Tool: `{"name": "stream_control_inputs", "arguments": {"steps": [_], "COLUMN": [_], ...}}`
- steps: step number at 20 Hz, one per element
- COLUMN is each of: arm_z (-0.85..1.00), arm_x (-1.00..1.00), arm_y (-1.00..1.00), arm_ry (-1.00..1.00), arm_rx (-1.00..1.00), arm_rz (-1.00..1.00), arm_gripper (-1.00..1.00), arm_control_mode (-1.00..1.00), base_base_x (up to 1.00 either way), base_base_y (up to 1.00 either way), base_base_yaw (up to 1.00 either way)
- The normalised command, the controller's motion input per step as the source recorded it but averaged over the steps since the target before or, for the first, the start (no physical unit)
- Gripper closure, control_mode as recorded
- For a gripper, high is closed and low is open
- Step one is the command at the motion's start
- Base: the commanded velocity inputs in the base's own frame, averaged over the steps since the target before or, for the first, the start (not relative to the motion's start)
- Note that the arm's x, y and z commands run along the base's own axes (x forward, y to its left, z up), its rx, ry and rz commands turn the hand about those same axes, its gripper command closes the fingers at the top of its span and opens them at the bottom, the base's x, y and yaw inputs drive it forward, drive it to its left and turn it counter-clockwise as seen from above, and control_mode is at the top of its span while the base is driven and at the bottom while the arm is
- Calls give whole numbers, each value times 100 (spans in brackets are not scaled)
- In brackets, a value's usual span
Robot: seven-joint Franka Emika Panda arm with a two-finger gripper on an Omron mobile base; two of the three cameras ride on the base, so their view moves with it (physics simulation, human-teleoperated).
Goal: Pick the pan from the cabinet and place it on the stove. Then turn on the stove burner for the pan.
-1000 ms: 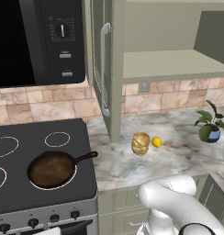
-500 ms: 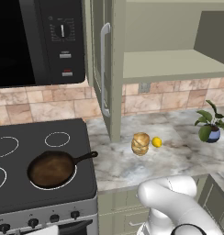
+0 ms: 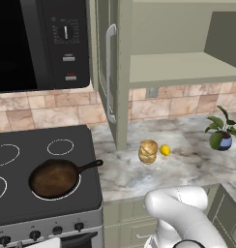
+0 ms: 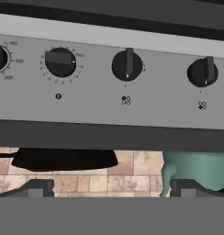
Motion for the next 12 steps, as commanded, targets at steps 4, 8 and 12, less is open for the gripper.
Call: {"name": "stream_control_inputs", "arguments": {"steps": [4,8,12], "arm_z": [-26,-28,-24], "arm_x": [16,15,15], "arm_y": [11,10,11], "arm_ry": [0,0,0], "arm_rx": [0,0,0], "arm_rz": [0,0,0], "arm_gripper": [-100,-100,-100], "arm_control_mode": [-100,-100,-100], "base_base_x": [0,0,0], "base_base_y": [0,0,0], "base_base_yaw": [0,0,0]}}
